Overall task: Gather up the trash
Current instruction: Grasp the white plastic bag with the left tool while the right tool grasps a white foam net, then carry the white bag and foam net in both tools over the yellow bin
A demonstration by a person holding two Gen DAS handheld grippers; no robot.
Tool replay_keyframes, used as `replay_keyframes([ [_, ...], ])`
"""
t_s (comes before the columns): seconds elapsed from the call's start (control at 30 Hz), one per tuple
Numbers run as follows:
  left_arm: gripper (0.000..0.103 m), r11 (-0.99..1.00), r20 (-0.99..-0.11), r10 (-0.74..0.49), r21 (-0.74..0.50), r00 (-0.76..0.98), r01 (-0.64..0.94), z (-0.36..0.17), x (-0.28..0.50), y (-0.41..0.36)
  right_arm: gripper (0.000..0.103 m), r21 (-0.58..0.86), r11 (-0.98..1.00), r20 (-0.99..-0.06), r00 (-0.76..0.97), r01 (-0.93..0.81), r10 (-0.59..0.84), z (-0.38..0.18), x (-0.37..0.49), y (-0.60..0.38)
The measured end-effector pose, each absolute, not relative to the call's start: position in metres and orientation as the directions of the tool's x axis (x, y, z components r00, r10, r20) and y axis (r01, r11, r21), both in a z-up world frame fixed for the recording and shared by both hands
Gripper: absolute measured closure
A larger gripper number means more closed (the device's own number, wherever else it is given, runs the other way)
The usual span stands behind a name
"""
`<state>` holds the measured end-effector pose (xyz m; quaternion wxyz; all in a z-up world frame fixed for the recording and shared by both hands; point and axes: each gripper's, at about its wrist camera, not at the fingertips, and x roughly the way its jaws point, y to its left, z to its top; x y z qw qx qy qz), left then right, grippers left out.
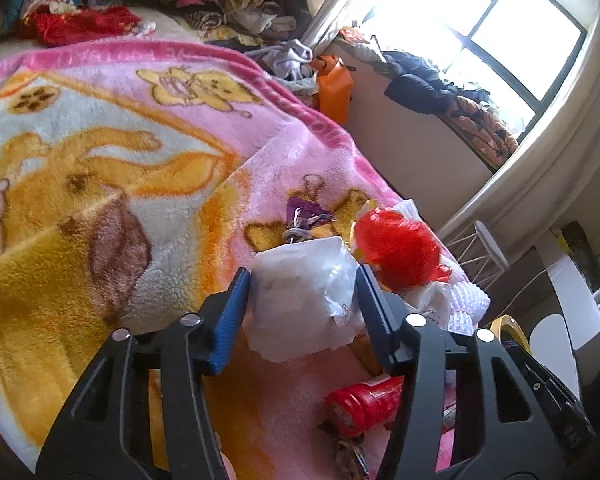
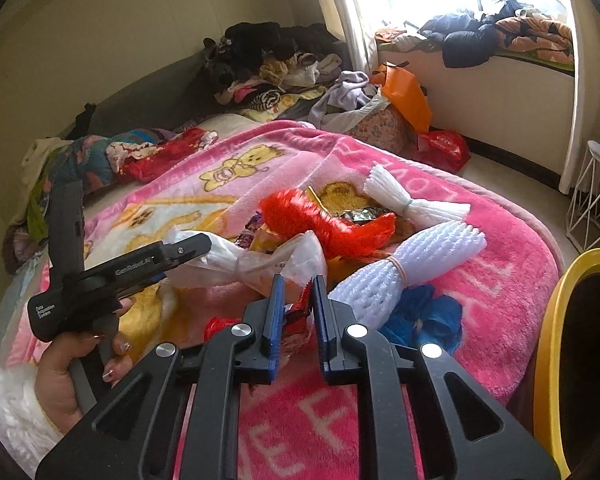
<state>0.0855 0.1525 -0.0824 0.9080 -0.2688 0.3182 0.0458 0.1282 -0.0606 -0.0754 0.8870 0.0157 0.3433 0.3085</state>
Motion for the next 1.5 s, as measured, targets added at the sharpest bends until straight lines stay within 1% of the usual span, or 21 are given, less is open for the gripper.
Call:
replay_keyframes([
  [0.03, 0.062, 0.860, -0.593, -0.087, -0.450, 0.801, -0.240, -0.077, 0.082, 0.149, 0.090, 0.244, 0.808, -0.596, 0.574, -0.536, 0.561, -0.074, 0.127, -0.062],
  [0.1, 0.063, 0.873, -0.579, -0.078, -0.433, 0.811, -0.225, -0.069, 0.078, 0.143, 0.090, 0.257, 0.806, -0.590, 0.574, -0.533, 0.568, -0.071, 0.124, -0.066],
  [0.43, 0.065, 0.913, -0.512, -0.036, -0.366, 0.858, -0.180, -0.021, 0.067, 0.124, 0.093, 0.292, 0.810, -0.538, 0.613, -0.508, 0.578, -0.051, 0.111, -0.094],
  [0.67, 0.065, 0.926, -0.478, -0.050, -0.352, 0.877, -0.138, 0.003, 0.066, 0.105, 0.093, 0.309, 0.830, -0.486, 0.673, -0.465, 0.558, -0.031, 0.108, -0.124],
  [1.0, 0.065, 0.948, -0.462, -0.106, -0.315, 0.881, -0.051, 0.015, 0.078, 0.057, 0.093, 0.309, 0.880, -0.445, 0.764, -0.360, 0.468, -0.014, 0.109, -0.175],
  [1.33, 0.065, 0.960, -0.474, -0.166, -0.278, 0.865, 0.032, 0.013, 0.090, 0.012, 0.093, 0.334, 0.915, -0.431, 0.827, -0.226, 0.361, -0.011, 0.109, -0.234],
  [1.5, 0.065, 0.964, -0.483, -0.186, -0.256, 0.856, 0.066, 0.011, 0.096, -0.010, 0.093, 0.325, 0.933, -0.424, 0.858, -0.156, 0.291, -0.011, 0.107, -0.262],
])
